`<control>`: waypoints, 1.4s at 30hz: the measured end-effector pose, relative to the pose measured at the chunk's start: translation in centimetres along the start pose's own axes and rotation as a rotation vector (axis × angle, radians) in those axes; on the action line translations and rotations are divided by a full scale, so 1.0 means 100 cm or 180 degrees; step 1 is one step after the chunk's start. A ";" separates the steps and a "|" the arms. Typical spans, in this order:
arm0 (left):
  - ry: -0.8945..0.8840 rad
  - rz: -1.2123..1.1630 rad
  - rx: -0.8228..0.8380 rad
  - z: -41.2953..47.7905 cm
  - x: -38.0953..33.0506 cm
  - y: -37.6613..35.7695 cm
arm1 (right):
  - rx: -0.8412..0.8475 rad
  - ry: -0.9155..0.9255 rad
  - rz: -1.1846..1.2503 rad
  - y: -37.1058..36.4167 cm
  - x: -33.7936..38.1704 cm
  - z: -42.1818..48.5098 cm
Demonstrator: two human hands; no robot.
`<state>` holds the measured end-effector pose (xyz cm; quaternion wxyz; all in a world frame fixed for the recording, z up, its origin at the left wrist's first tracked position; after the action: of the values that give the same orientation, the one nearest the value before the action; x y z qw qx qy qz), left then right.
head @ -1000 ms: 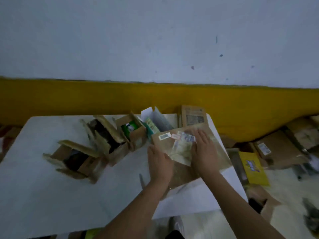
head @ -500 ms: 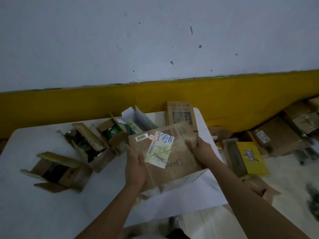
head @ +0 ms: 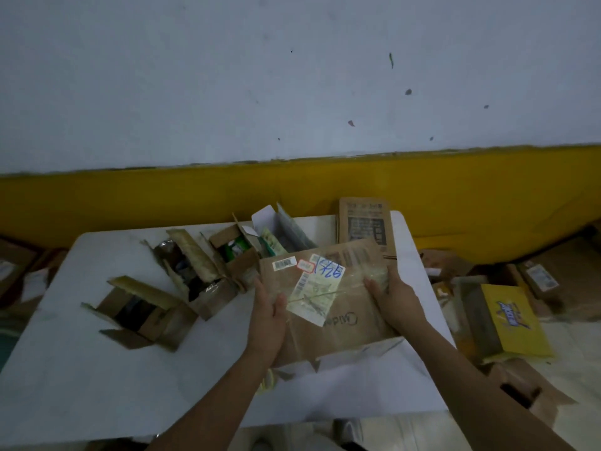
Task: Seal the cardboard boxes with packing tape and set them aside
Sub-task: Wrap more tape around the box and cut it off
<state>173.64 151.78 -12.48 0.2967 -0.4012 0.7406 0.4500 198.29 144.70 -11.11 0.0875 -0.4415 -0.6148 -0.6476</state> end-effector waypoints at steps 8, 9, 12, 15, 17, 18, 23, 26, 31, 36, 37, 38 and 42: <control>-0.0099 0.1232 -0.0369 -0.006 -0.012 -0.002 | 0.0213 0.0682 -0.1702 -0.028 0.030 -0.023; -0.0123 0.1264 -0.0361 -0.005 -0.012 -0.002 | 0.0312 0.0667 -0.1747 -0.028 0.032 -0.022; -0.0180 0.1165 -0.0272 -0.001 -0.013 -0.002 | 0.0593 0.0738 -0.1568 -0.020 0.035 -0.016; -0.0293 0.1004 -0.0131 -0.004 -0.015 0.000 | 0.0850 0.0851 -0.1372 -0.010 0.028 -0.008; -0.0147 0.0917 -0.0021 -0.005 -0.015 0.001 | 0.0977 0.0840 -0.1107 0.004 0.025 -0.005; 0.0025 0.0967 0.0036 -0.005 -0.015 0.001 | 0.1051 0.0736 -0.0870 0.010 0.022 -0.003; 0.0347 0.1622 0.0366 -0.006 -0.012 -0.015 | 0.1212 0.0321 -0.0358 0.014 0.007 0.002; 0.0394 0.1699 0.0394 -0.005 -0.016 -0.017 | 0.1023 0.0368 -0.0308 0.006 0.008 0.004; 0.0544 0.1863 0.0394 -0.009 -0.024 -0.017 | 0.1017 0.0347 -0.0229 0.005 0.006 0.004; 0.0568 0.1898 0.0521 -0.008 -0.022 -0.014 | 0.0969 0.0365 -0.0375 0.008 0.014 0.000; 0.0495 0.2056 0.0450 -0.007 -0.025 -0.011 | 0.0923 0.0312 -0.0314 0.009 0.015 -0.003; 0.0255 0.2320 0.0265 -0.005 -0.032 -0.008 | 0.0774 0.0164 -0.0230 0.009 0.016 -0.008; -0.1304 0.2826 -0.0252 0.026 -0.085 -0.009 | -0.0428 -0.0904 -0.0077 0.007 0.018 -0.056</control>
<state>178.92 156.70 -7.12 0.2003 0.0392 0.7488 0.6305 195.07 140.42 -8.54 -0.0379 -0.5260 -0.5815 -0.6195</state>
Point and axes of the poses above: each hand's wrist, its own z-axis towards the middle knuckle, its own y-axis out of the back of the hand, x = y × z, the point moved 2 cm from there along z, towards the middle knuckle, and after that the axes turned 13 degrees about y, right-handed, at the moved point
